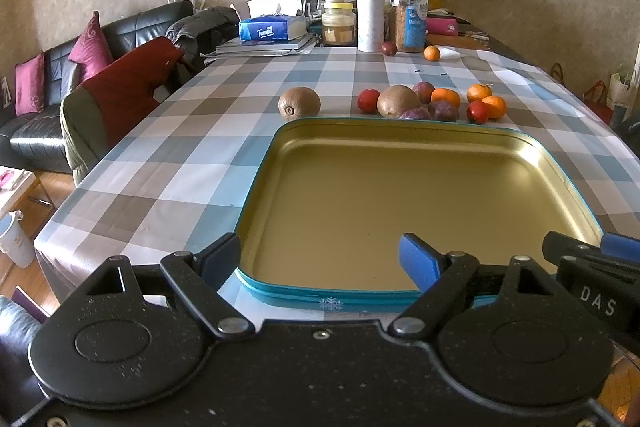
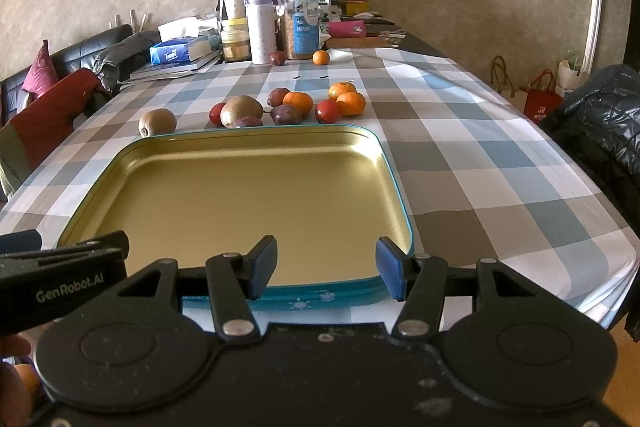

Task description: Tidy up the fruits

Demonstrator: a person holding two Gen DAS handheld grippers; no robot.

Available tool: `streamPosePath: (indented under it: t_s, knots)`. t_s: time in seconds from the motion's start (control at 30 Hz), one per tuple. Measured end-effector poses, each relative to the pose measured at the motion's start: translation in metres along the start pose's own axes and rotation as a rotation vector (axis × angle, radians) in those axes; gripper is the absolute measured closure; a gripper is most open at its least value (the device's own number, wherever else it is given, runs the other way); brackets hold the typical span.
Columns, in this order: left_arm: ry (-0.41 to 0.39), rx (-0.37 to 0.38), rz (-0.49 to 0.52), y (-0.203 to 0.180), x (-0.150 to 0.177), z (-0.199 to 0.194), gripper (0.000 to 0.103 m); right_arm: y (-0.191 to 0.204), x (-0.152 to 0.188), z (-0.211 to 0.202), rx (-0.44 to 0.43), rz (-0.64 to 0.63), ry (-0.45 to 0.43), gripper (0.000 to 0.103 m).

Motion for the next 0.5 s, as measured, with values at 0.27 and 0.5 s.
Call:
streamPosePath:
  t_s: [0.27, 0.5]
  knots:
    - [0.005, -0.001, 0.012, -0.0025, 0.0005, 0.0021, 0.017, 0.0008, -0.0003, 0.0010, 0.000, -0.007, 0.006, 0.045]
    - [0.007, -0.001, 0.013, -0.0034, 0.0002, 0.0020, 0.017, 0.0007, -0.0012, 0.0019, 0.000, -0.010, 0.014, 0.045]
Point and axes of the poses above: each gripper's, at about its wrist camera, not at the fingertips, and z roughly the way its jaws point, y to its left, x to its underside, the point moved 2 cm from there along z, roughly the way its jaws point, and after that the axes turned 5 degrees about -x, right-handed, at the moved point
